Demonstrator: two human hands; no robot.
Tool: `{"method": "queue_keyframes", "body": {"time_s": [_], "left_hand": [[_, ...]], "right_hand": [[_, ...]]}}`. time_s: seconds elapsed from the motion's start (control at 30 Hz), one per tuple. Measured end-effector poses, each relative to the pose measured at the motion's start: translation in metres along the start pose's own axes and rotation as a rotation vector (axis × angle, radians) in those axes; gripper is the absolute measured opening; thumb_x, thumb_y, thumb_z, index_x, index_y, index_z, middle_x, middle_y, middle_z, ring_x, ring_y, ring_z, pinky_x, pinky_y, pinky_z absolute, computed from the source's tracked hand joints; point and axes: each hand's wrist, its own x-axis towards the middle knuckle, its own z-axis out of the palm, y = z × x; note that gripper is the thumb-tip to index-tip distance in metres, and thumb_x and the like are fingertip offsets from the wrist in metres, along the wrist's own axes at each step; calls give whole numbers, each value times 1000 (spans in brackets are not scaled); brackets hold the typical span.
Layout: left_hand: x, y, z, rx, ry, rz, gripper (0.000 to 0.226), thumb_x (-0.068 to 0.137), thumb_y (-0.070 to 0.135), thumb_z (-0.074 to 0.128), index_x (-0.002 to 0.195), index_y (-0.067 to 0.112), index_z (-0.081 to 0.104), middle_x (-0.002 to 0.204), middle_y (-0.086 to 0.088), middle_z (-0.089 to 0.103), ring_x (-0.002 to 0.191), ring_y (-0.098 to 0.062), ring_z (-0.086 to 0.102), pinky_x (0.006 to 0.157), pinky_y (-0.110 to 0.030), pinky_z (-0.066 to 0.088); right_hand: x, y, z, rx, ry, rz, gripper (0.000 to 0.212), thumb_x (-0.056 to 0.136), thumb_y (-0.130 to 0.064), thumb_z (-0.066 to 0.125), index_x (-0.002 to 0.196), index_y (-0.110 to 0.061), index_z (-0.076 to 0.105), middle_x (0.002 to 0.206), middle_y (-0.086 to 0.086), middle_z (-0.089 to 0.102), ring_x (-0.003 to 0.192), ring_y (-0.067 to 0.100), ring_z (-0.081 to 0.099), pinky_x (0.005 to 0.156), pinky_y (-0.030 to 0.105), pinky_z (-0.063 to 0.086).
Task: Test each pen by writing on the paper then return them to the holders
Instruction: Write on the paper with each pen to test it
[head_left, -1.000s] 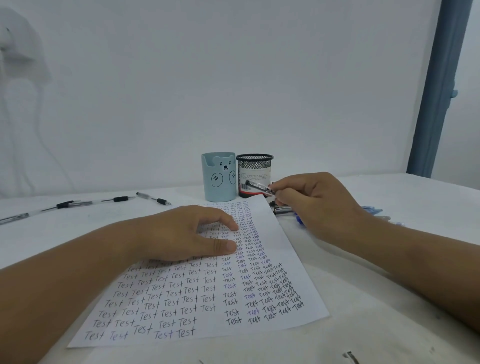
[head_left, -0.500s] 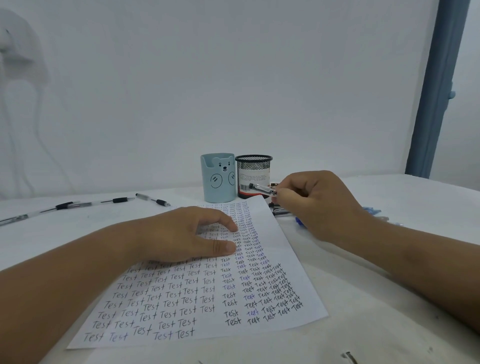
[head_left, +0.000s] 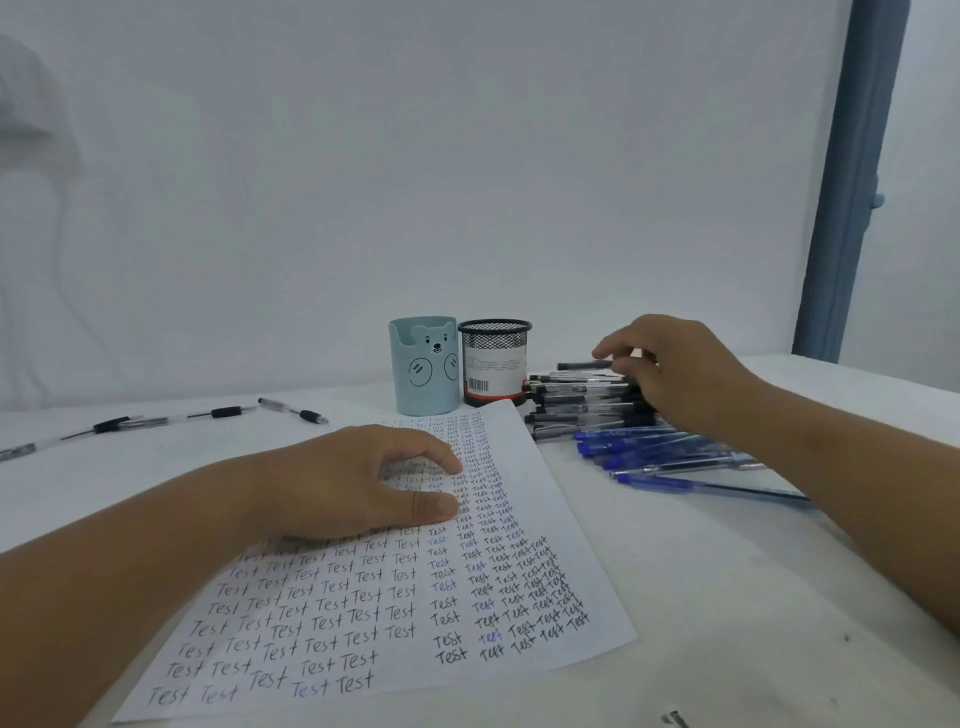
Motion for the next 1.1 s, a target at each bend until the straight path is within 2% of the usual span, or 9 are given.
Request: {"method": "queue_keyframes", "body": {"time_s": [0.17, 0.27, 0.4, 0.53, 0.7, 0.83, 0.97, 1.03, 1.1], "left_hand": [[2, -1, 0, 0, 1, 4, 49, 75, 72, 61, 123, 58, 55, 131, 45, 40, 129, 15, 35, 108, -16, 22], [3, -3, 0, -1, 3, 7, 50, 73, 74, 61, 122, 62, 55, 139, 41, 42, 132, 13, 35, 112, -19, 23], [2, -3, 0, -3, 4, 13, 51, 72, 76, 61, 120, 65, 54, 141, 39, 43, 133, 14, 36, 117, -23, 25], [2, -3, 0, -12, 10, 14, 51, 72, 76, 61, 120, 65, 53, 143, 38, 42, 135, 12, 36, 115, -22, 24], [2, -3, 0, -25, 16, 6, 50, 72, 75, 63, 120, 64, 54, 146, 35, 42, 137, 10, 35, 116, -22, 23], [0, -2, -1, -42, 41, 13, 48, 72, 74, 62, 118, 62, 58, 144, 35, 45, 135, 9, 37, 116, -23, 24], [-1, -5, -1, -172, 228, 2, 30, 83, 63, 63, 111, 55, 68, 136, 30, 56, 128, 4, 50, 113, -35, 37], [2, -14, -6, -248, 412, 6, 15, 92, 45, 66, 104, 43, 74, 119, 25, 69, 114, 7, 59, 103, -30, 44], [4, -24, -13, -224, 581, -23, 11, 97, 28, 66, 98, 35, 74, 102, 20, 74, 99, 9, 64, 87, -20, 44]], "right_hand": [[9, 12, 5, -66, -10, 95, 16, 94, -12, 66, 94, -24, 76, 86, -16, 65, 89, 15, 59, 92, 30, 45], [14, 13, 11, -134, -5, 73, 16, 94, -22, 67, 86, -35, 70, 80, -27, 59, 87, 10, 57, 99, 32, 41], [15, 13, 16, -235, -32, 66, 10, 96, -32, 64, 95, -38, 72, 96, -22, 64, 102, 11, 60, 102, 34, 38], [18, 15, 15, -305, -31, 111, 20, 100, -28, 57, 103, -40, 73, 121, -13, 67, 115, 16, 58, 104, 37, 37], [18, 15, 16, -286, -53, 122, 27, 102, -24, 52, 109, -40, 72, 126, -14, 66, 115, 14, 59, 103, 36, 38], [8, -9, 16, -178, -24, 11, 23, 100, -22, 56, 114, -30, 73, 122, -13, 68, 109, 10, 57, 107, 38, 40], [-7, -65, 28, -16, -163, -199, 17, 95, -22, 63, 105, -24, 77, 105, -12, 71, 86, -1, 58, 84, 18, 48], [-10, -90, 36, -27, -285, -283, 17, 95, -28, 64, 108, -26, 75, 101, -16, 69, 80, -8, 54, 72, 7, 39], [-8, -110, 44, -23, -385, -309, 19, 95, -32, 65, 110, -26, 75, 102, -15, 69, 79, -7, 53, 71, 10, 39]]}}
